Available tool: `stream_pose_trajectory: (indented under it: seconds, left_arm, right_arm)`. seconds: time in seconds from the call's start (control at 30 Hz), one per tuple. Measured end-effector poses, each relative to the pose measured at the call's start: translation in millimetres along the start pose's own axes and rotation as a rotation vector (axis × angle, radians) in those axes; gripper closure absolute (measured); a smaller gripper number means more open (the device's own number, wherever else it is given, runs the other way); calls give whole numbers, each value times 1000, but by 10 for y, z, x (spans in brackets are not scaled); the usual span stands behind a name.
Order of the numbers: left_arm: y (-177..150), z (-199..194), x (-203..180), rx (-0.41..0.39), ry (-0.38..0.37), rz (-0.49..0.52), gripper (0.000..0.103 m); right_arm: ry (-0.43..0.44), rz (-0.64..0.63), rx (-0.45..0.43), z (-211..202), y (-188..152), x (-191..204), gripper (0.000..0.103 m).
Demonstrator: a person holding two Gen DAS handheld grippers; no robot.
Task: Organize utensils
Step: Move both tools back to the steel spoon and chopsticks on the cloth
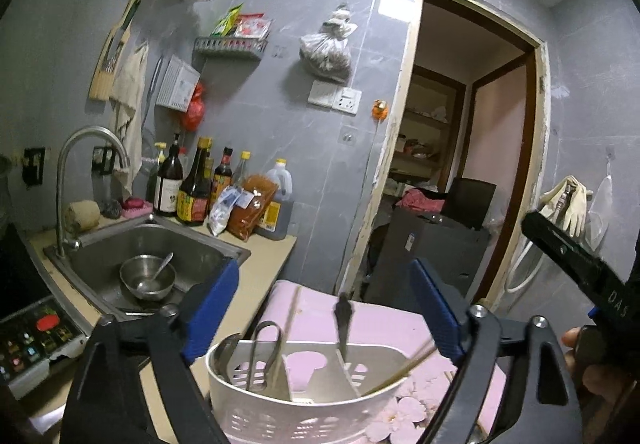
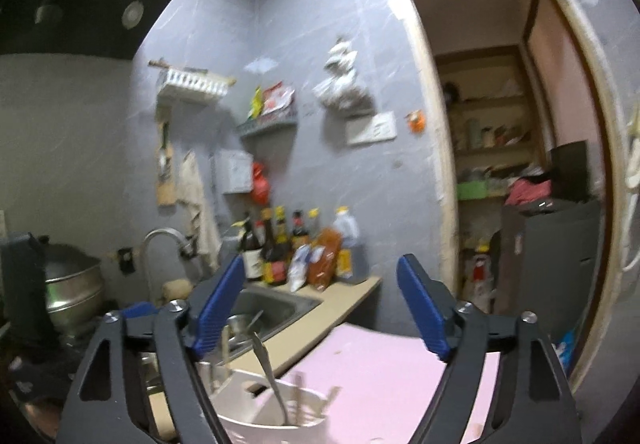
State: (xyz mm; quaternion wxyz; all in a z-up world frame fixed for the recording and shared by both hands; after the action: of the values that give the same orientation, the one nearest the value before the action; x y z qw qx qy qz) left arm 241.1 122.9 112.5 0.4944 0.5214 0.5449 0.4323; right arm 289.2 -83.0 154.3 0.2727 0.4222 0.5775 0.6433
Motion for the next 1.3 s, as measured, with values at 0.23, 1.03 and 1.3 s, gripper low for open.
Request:
stream_pose_trajectory:
  seconds: [0.23,1.03,1.3]
  left_arm:
    - [46,-129,-345,-17,-26,43,6]
    - [-1129,106,-1728,293,-257,183,5]
    - [-1597,360,-1938,479,-341,225,7]
  right_arm:
    - [-118,-24,-64,-453,101,-433,0]
    - [-294,-93,293,-1044,-740,-1519,12]
    - [-254,-71,528,-952,-1216,-1656,47]
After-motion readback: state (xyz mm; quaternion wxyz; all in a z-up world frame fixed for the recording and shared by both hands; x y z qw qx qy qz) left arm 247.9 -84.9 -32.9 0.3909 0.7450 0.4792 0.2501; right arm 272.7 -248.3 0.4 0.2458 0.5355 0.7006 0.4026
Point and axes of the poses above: each gripper's, at about its wrist camera, not at the fingertips, and z roughly the way its jaws point, x to its left, y to its top, the point moved 6 cm from there along z, roughly the way its jaws point, and after that the axes turned 9 degrees about z, right-handed, at the moved point
